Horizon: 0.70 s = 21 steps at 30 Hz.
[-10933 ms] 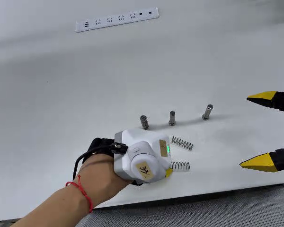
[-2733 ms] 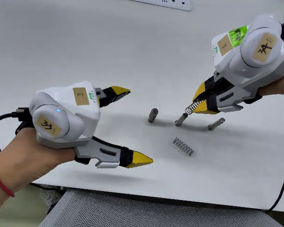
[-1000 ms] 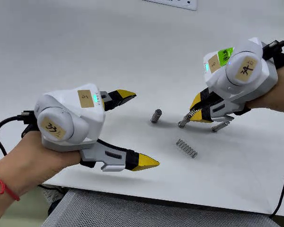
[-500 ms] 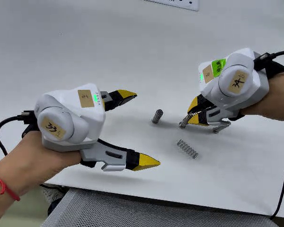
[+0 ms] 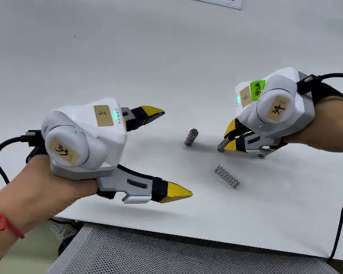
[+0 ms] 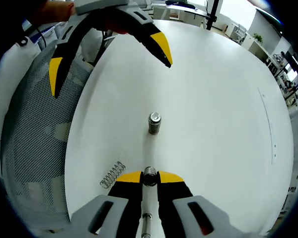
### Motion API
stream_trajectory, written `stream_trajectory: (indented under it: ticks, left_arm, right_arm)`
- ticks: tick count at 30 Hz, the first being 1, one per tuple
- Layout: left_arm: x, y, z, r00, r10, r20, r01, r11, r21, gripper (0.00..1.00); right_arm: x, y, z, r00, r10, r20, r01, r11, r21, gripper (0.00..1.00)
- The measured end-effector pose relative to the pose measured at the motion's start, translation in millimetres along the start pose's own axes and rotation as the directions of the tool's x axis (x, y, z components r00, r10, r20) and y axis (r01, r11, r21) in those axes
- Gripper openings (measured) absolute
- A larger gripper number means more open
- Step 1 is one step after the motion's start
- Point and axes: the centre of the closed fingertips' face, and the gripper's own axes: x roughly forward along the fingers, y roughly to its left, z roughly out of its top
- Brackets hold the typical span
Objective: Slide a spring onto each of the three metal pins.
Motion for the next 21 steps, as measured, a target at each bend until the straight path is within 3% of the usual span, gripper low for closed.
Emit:
stream_trajectory:
  ticks: [21]
  left_arm:
    - [-3.3, 0.0, 1.4, 1.0000, 0.010, 0.000, -0.010, 1.000, 0.002, 0.90]
  right_arm:
    - [3.6, -0.9, 1.8, 0.9997, -0.013, 0.022, 0.012, 1.000, 0.023, 0.16]
